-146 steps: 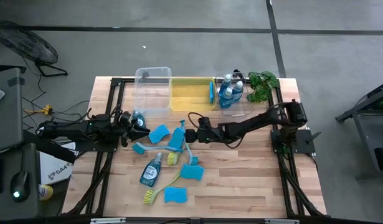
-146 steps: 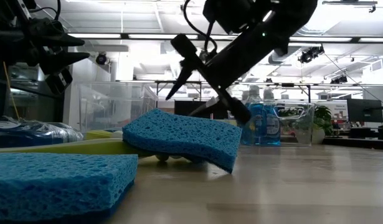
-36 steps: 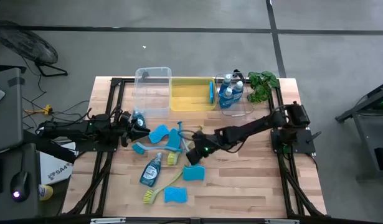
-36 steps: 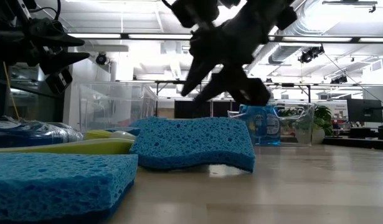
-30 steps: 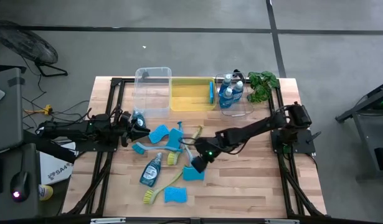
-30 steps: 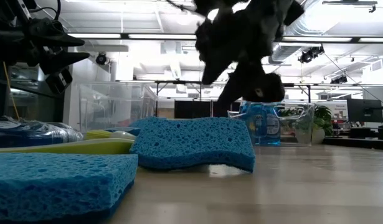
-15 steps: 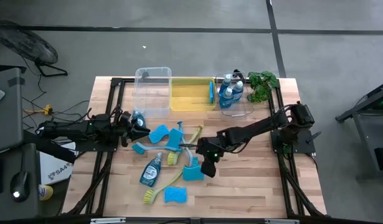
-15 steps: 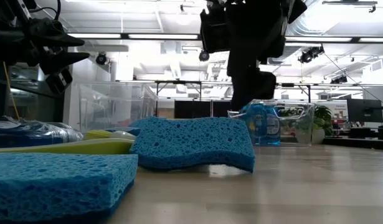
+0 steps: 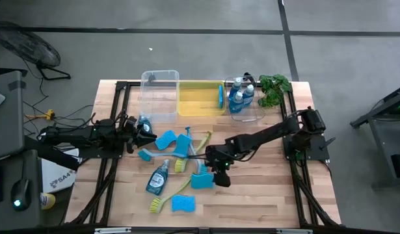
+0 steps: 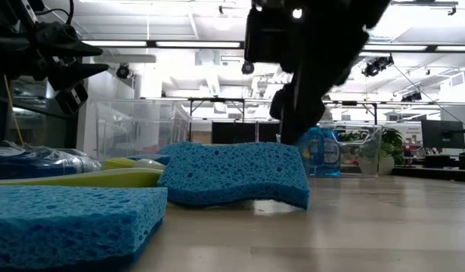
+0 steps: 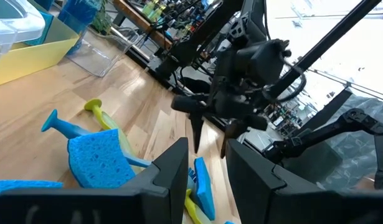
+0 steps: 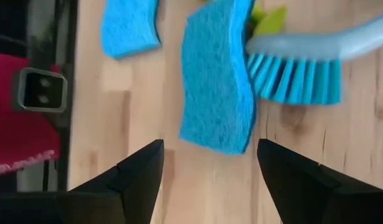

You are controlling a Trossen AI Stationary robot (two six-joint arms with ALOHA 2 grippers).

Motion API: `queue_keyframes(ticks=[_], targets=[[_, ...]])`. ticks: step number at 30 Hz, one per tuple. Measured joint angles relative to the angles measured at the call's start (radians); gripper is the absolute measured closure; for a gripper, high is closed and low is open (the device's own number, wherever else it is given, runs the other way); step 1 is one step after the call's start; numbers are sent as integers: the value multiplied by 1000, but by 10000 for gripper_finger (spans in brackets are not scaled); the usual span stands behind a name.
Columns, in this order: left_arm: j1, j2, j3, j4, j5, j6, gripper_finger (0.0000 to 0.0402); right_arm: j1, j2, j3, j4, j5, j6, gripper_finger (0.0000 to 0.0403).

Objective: Pick & Place Kitchen Sink Supplies
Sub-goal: Put the blue sponge into the yellow bin

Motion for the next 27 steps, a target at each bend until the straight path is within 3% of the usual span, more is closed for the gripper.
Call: queue_keyframes(ticks=[27], targets=[[0,0,0,0,0,0,296,-6,79,0,114,-1,11,162]])
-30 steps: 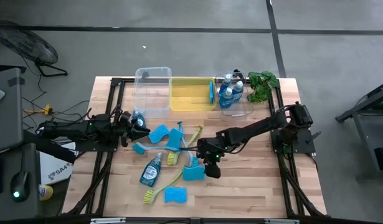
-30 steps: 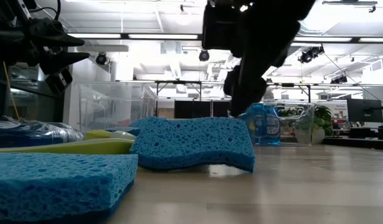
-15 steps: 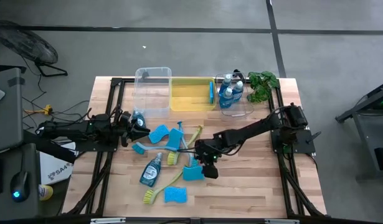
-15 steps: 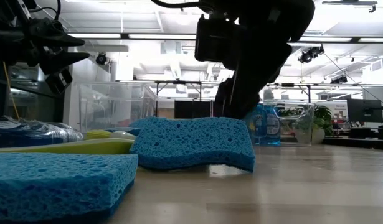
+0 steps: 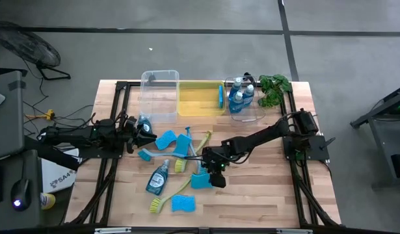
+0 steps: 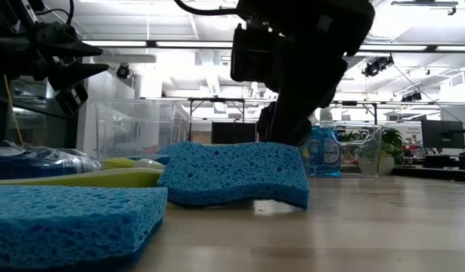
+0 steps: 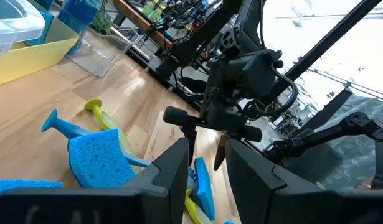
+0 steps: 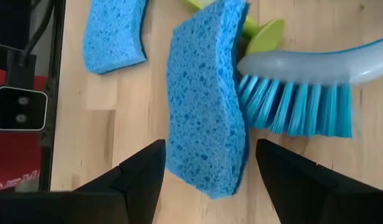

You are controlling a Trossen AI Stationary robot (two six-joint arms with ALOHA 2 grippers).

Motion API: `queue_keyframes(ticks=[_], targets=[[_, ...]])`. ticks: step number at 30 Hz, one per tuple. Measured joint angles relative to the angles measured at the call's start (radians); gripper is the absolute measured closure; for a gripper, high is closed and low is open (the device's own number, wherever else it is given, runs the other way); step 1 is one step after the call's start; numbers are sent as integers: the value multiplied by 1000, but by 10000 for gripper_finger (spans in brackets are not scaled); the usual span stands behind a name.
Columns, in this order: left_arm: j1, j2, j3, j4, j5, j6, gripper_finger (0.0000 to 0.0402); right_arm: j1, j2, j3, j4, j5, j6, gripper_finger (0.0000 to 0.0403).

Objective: Pick & Place Kitchen Sink Supplies
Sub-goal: Put the blue sponge into the yellow bin

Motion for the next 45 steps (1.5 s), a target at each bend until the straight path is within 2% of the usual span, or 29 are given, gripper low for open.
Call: queue_keyframes(ticks=[22,27,30,37,41,45], targets=[[0,0,0,0,0,0,296,0,-4,0,-10,-7,-1,388],[0,0,0,0,0,0,296,12,-46,0,-3,39,57,392],[0,0,0,0,0,0,296,24,-83,0,-9,115,130,397],[0,0,0,0,0,0,296,67,-191,0,-39,429,355,399],[0,0,0,0,0,0,296,82,-249,0,-120,615,470,399],[0,0,0,0,0,0,296,70,-306,0,-214,756,514,400]])
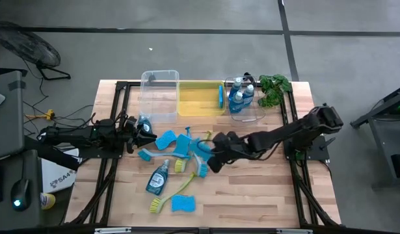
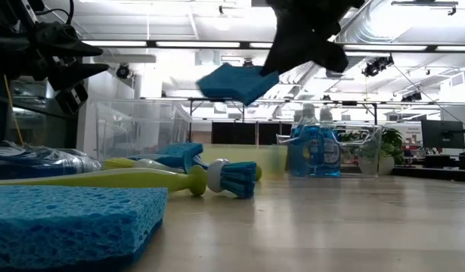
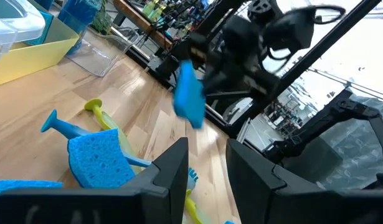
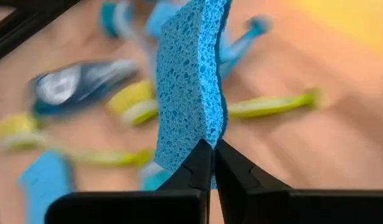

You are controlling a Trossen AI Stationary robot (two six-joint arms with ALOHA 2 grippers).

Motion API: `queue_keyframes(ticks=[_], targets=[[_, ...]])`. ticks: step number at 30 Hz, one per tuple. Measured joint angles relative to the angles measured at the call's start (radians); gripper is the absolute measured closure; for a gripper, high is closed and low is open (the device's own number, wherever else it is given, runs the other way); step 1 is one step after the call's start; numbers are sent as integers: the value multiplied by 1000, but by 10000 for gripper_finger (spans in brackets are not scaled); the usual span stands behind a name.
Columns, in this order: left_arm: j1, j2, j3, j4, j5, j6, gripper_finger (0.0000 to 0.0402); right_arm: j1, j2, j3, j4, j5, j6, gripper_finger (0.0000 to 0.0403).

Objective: Pick & Place Kitchen Sink Supplies
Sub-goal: Put the blue sponge into the yellow bin

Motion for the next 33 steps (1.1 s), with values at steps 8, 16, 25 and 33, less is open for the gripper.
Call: queue_keyframes(ticks=[8,16,25,33], targets=[[0,0,0,0,0,0,296,-100,-77,0,-64,115,-5,401],[0,0,0,0,0,0,296,-293,-86,7,-82,92,-6,401],[0,0,0,0,0,0,296,-461,7,188,-245,110,-3,402],[0,0,0,0,0,0,296,-557,246,471,-465,94,-16,402]])
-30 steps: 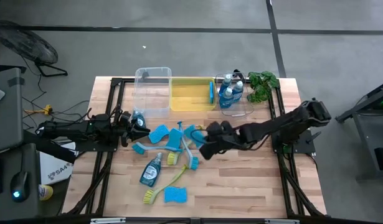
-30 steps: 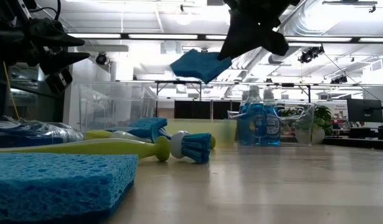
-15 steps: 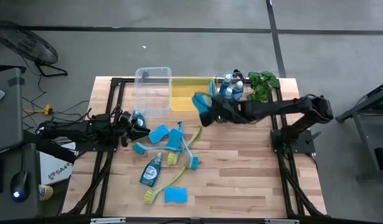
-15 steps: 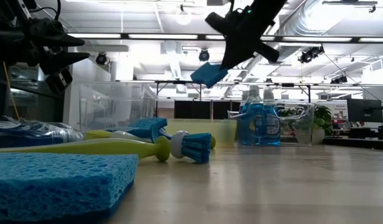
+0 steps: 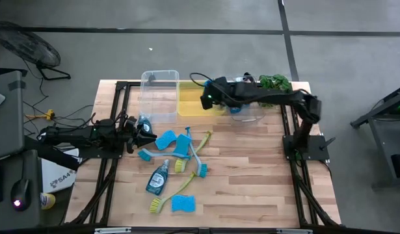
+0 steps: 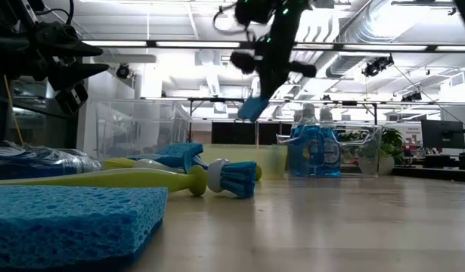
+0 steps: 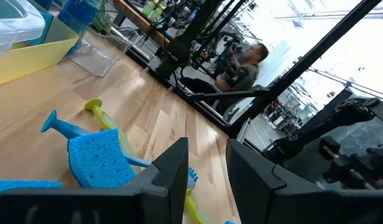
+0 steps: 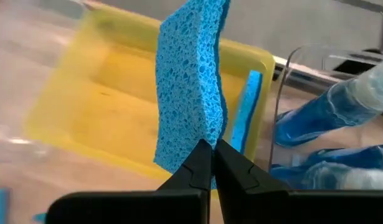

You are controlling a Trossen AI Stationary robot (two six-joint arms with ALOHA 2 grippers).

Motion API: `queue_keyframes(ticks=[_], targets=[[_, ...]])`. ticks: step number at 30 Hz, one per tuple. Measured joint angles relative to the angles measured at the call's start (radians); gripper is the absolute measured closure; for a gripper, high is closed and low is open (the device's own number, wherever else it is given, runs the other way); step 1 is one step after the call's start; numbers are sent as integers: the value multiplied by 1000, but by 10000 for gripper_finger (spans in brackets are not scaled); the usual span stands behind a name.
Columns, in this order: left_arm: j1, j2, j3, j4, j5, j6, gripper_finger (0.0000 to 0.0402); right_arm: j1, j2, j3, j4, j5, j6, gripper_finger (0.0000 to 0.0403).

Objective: Pick & Place Kitchen Sink Supplies
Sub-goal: Put the blue sponge into the yellow bin

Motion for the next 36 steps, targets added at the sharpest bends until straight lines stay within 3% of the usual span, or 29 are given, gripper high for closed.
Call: queue_keyframes(ticks=[8,14,19,36], targets=[[0,0,0,0,0,0,296,-58,230,225,-165,-38,-13,402],[0,0,0,0,0,0,296,-85,325,300,-198,-75,-55,402],[0,0,0,0,0,0,296,-109,361,304,-232,-127,-42,401],[0,0,0,0,0,0,296,-116,365,289,-288,-67,52,400]])
